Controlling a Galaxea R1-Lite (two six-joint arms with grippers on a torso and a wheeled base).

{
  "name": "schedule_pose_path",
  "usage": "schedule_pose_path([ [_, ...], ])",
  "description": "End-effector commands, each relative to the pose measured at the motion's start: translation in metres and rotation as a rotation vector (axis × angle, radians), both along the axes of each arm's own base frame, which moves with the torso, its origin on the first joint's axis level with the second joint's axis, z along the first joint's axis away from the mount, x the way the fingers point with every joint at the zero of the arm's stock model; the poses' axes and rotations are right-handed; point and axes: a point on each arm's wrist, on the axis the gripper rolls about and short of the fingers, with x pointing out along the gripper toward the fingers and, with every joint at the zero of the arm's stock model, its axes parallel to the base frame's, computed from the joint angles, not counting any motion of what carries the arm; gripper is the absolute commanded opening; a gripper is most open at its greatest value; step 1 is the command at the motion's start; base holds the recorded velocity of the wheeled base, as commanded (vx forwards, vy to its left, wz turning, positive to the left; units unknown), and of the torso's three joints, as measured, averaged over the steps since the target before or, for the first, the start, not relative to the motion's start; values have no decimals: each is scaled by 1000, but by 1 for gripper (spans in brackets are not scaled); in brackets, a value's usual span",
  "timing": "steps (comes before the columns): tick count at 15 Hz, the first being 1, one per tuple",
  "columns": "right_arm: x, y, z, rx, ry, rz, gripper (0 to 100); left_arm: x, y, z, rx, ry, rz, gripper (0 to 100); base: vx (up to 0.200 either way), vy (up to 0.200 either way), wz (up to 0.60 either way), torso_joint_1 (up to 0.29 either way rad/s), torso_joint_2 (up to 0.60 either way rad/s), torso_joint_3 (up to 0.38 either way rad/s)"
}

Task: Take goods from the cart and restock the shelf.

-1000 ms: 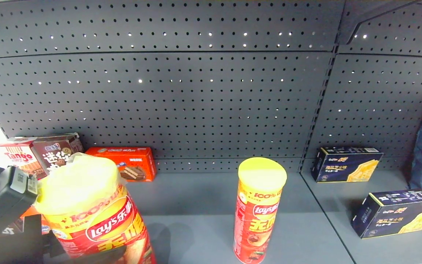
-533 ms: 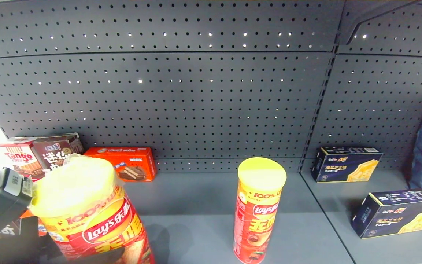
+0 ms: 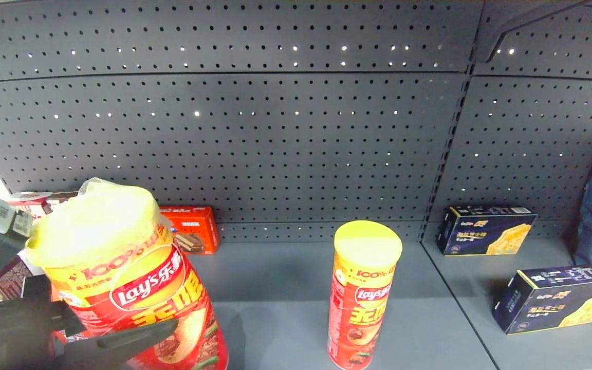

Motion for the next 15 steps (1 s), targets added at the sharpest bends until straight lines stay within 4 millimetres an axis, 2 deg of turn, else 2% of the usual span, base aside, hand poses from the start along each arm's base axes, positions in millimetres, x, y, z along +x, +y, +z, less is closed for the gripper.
schedule_pose_path([
  [1, 0, 0, 0, -1, 6, 1, 100, 29, -15, 9, 4, 5, 1, 0, 0, 0, 0, 0, 0, 0],
  [3, 0, 0, 0, -1, 6, 1, 100, 53, -24, 22, -7, -20, 21, 0, 0, 0, 0, 0, 0, 0],
  [5, 0, 0, 0, -1, 6, 1, 100, 78, -25, 27, 13, -25, 64, 0, 0, 0, 0, 0, 0, 0],
  [9, 0, 0, 0, -1, 6, 1, 100, 104, -30, 21, 29, -7, 5, 0, 0, 0, 0, 0, 0, 0],
  [13, 0, 0, 0, -1, 6, 1, 100, 139, -44, 13, 17, 45, -68, 0, 0, 0, 0, 0, 0, 0],
  [14, 0, 0, 0, -1, 6, 1, 100, 154, -52, 5, 27, 69, -79, 0, 0, 0, 0, 0, 0, 0],
  [15, 0, 0, 0, -1, 6, 1, 100, 161, -56, 0, 41, 75, -88, 0, 0, 0, 0, 0, 0, 0],
])
